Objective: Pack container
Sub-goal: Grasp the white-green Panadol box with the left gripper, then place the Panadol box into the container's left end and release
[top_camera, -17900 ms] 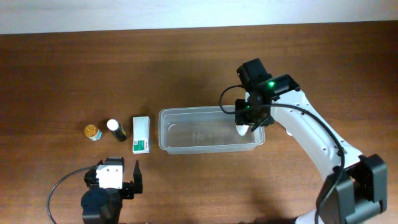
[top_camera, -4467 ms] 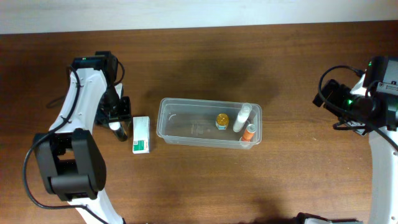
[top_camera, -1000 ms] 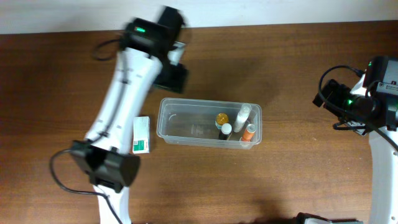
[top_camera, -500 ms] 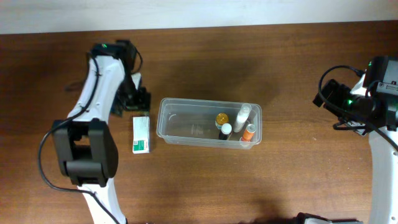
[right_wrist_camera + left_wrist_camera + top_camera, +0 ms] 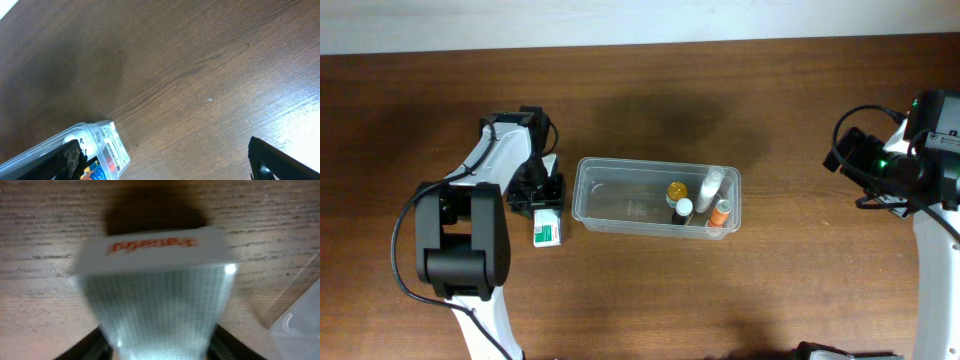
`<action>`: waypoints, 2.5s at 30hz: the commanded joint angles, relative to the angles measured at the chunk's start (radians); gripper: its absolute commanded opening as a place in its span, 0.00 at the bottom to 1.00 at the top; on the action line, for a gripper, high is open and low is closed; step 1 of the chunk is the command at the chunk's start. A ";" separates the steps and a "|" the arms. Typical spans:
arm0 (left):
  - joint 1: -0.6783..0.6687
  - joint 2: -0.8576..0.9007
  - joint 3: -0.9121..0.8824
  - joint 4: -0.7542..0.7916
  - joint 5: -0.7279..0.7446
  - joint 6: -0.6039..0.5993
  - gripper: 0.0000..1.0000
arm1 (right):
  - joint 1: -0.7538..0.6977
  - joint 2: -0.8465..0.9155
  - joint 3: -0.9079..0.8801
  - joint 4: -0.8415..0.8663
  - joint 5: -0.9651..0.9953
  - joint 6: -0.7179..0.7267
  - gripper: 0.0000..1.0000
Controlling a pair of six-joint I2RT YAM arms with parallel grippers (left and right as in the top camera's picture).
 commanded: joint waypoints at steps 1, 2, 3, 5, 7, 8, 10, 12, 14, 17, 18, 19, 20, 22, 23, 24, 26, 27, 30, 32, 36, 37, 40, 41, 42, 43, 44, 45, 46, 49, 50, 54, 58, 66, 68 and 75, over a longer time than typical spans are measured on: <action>0.002 -0.004 -0.002 0.000 0.014 0.008 0.48 | -0.006 0.002 0.006 0.000 -0.002 0.008 0.98; 0.002 -0.005 0.000 -0.003 0.013 0.008 0.45 | -0.006 0.002 0.006 0.000 -0.002 0.008 0.98; 0.002 -0.005 0.006 -0.012 0.013 0.008 0.43 | -0.006 0.002 0.006 0.000 -0.002 0.008 0.98; 0.009 -0.005 0.041 -0.043 0.013 0.008 0.42 | -0.006 0.002 0.006 0.000 -0.002 0.008 0.98; 0.019 -0.005 0.113 -0.105 0.013 0.008 0.41 | -0.006 0.002 0.006 0.000 -0.002 0.008 0.98; 0.025 -0.005 0.177 -0.156 0.006 0.008 0.41 | -0.006 0.002 0.006 0.000 -0.002 0.008 0.98; 0.028 -0.005 0.304 -0.244 -0.001 0.011 0.41 | -0.006 0.002 0.006 0.000 -0.002 0.008 0.98; 0.025 -0.005 0.433 -0.320 -0.001 0.019 0.41 | -0.006 0.002 0.006 0.000 -0.002 0.008 0.99; 0.011 -0.005 0.541 -0.377 -0.001 0.020 0.41 | -0.006 0.002 0.006 0.000 -0.002 0.008 0.98; -0.031 -0.005 0.673 -0.431 -0.001 0.037 0.41 | -0.006 0.002 0.006 0.000 -0.002 0.008 0.98; -0.049 -0.005 0.703 -0.440 -0.002 0.038 0.41 | -0.006 0.002 0.006 0.000 -0.002 0.008 0.98; -0.066 -0.005 0.721 -0.446 -0.002 0.038 0.41 | -0.006 0.002 0.006 0.000 -0.002 0.008 0.98; -0.083 -0.005 0.731 -0.446 -0.002 0.038 0.41 | -0.006 0.002 0.006 0.000 -0.002 0.008 0.98; -0.124 -0.005 0.732 -0.445 -0.002 0.038 0.41 | -0.006 0.002 0.006 0.000 -0.002 0.008 0.98; -0.143 -0.004 0.732 -0.445 -0.002 0.039 0.41 | -0.006 0.002 0.006 0.000 -0.002 0.008 0.98; -0.165 -0.004 0.728 -0.439 -0.001 0.058 0.41 | -0.006 0.002 0.006 0.000 -0.002 0.008 0.98; -0.208 -0.004 0.726 -0.421 -0.001 0.121 0.41 | -0.006 0.002 0.006 0.000 -0.002 0.008 0.98; -0.235 -0.004 0.726 -0.407 -0.001 0.166 0.41 | -0.006 0.002 0.006 0.000 -0.002 0.008 0.99; -0.310 -0.004 0.723 -0.375 -0.001 0.335 0.41 | -0.006 0.002 0.006 0.000 -0.002 0.008 0.98; -0.355 -0.004 0.719 -0.375 0.000 0.433 0.41 | -0.006 0.002 0.006 0.000 -0.002 0.008 0.98; -0.431 -0.004 0.702 -0.374 -0.001 0.667 0.41 | -0.006 0.002 0.006 0.000 -0.002 0.008 0.98; -0.443 -0.004 0.696 -0.379 -0.002 0.728 0.41 | -0.006 0.002 0.006 0.000 -0.002 0.008 0.98; -0.457 -0.004 0.667 -0.394 -0.002 0.882 0.39 | -0.006 0.002 0.006 0.000 -0.002 0.008 0.98; -0.457 -0.004 0.656 -0.397 -0.001 0.907 0.38 | -0.006 0.002 0.006 0.000 -0.002 0.008 0.98; -0.455 -0.004 0.639 -0.397 -0.002 0.939 0.38 | -0.006 0.002 0.006 0.000 -0.002 0.008 0.98; -0.452 -0.004 0.622 -0.399 -0.001 0.972 0.38 | -0.006 0.002 0.006 0.000 -0.002 0.008 0.98; -0.448 -0.004 0.605 -0.400 0.000 1.003 0.38 | -0.006 0.002 0.006 0.000 -0.002 0.008 0.98; -0.442 -0.004 0.586 -0.399 -0.001 1.039 0.38 | -0.006 0.002 0.006 0.000 -0.002 0.008 0.98; -0.436 -0.004 0.569 -0.396 -0.001 1.073 0.38 | -0.006 0.002 0.006 0.000 -0.002 0.008 0.98; -0.422 -0.004 0.533 -0.377 0.021 1.180 0.39 | -0.006 0.002 0.006 0.000 -0.002 0.008 0.98; -0.418 -0.004 0.529 -0.372 0.032 1.209 0.40 | -0.006 0.002 0.006 0.000 -0.002 0.008 0.98; -0.412 -0.004 0.517 -0.330 0.040 1.248 0.44 | -0.006 0.002 0.006 0.000 -0.002 0.008 0.98; -0.410 -0.004 0.516 -0.312 0.040 1.247 0.49 | -0.006 0.002 0.006 0.000 -0.002 0.008 0.98; -0.410 -0.005 0.516 -0.325 0.026 1.244 0.52 | -0.006 0.002 0.006 0.000 -0.002 0.008 0.98; -0.410 -0.005 0.528 -0.341 -0.013 1.196 1.00 | -0.006 0.002 0.006 0.000 -0.002 0.008 0.98; -0.363 -0.037 0.695 -0.363 -0.151 0.787 1.00 | -0.006 0.002 0.006 0.000 -0.002 0.008 0.98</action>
